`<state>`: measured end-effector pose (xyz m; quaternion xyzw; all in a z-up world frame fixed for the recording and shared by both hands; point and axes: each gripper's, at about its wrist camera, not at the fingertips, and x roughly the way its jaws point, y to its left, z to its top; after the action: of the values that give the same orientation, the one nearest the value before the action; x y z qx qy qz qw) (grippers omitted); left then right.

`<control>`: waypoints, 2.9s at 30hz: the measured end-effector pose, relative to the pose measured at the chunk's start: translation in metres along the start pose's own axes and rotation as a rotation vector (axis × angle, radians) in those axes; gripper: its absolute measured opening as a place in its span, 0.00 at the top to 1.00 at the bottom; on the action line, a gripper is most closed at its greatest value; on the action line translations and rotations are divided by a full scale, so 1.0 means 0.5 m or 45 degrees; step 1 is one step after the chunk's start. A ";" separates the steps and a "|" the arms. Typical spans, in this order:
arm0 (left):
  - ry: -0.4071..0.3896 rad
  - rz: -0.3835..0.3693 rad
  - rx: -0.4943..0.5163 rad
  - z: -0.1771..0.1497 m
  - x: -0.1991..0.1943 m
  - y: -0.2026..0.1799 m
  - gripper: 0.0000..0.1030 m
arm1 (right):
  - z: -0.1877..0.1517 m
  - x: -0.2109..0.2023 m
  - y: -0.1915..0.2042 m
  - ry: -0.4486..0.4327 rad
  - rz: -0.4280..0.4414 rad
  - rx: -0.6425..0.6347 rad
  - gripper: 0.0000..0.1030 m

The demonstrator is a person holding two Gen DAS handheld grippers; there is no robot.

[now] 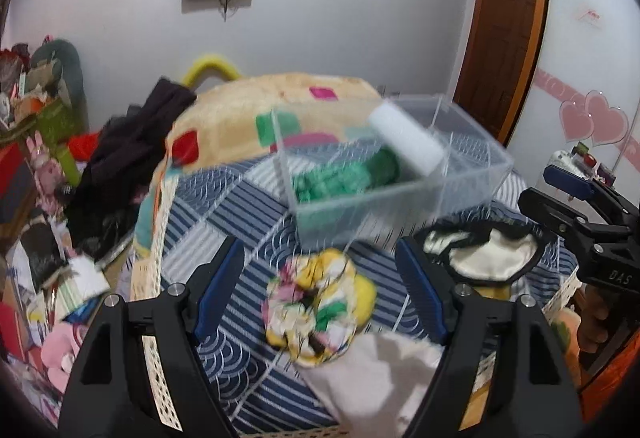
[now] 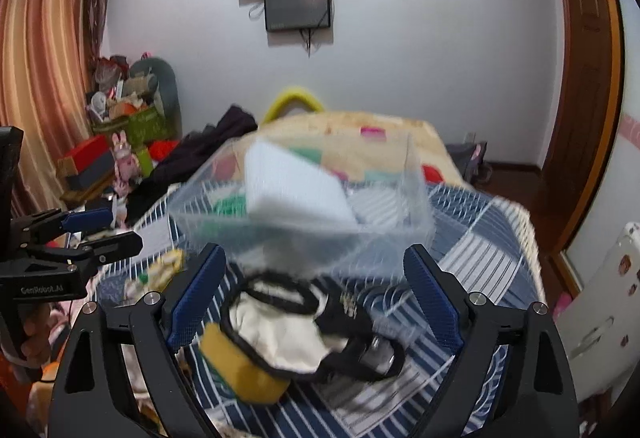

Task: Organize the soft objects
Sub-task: 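Grasp the floral cloth with the left tool while the right tool grasps the black eye mask, then carry the floral cloth and black mask over the clear box and release both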

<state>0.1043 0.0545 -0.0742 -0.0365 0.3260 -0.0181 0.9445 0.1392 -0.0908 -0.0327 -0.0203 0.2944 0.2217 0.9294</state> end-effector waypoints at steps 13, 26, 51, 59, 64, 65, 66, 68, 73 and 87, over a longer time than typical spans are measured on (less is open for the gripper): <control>0.148 -0.059 -0.090 -0.080 0.071 0.024 0.40 | -0.063 0.053 0.004 0.187 0.026 0.010 0.10; 0.160 -0.136 -0.170 -0.085 0.084 0.052 0.89 | -0.063 0.053 -0.016 0.214 0.019 0.041 0.52; -0.085 -0.105 -0.126 -0.010 -0.029 0.039 0.92 | 0.005 -0.042 -0.039 -0.026 0.051 0.063 0.86; -0.167 -0.117 -0.104 0.039 -0.043 0.019 0.92 | 0.060 -0.075 -0.051 -0.167 0.004 0.064 0.86; -0.214 -0.118 -0.086 0.076 -0.043 0.007 0.92 | 0.084 -0.067 -0.052 -0.225 -0.048 0.054 0.86; -0.226 -0.118 -0.084 0.085 -0.042 0.005 0.92 | 0.088 -0.063 -0.052 -0.230 -0.056 0.059 0.86; -0.233 -0.119 -0.083 0.092 -0.039 0.002 0.92 | 0.092 -0.057 -0.053 -0.234 -0.065 0.063 0.86; -0.240 -0.120 -0.082 0.106 -0.031 0.000 0.92 | 0.094 -0.050 -0.052 -0.240 -0.078 0.063 0.86; -0.228 -0.115 -0.081 0.131 0.007 -0.005 0.92 | 0.099 -0.017 -0.054 -0.230 -0.126 0.070 0.85; 0.036 -0.168 -0.060 0.117 0.180 -0.023 0.92 | 0.082 0.089 -0.050 -0.048 -0.147 0.045 0.85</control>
<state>0.2111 0.0412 -0.0829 -0.0800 0.3367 -0.0730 0.9354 0.2043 -0.0888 -0.0259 -0.0166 0.2791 0.1628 0.9462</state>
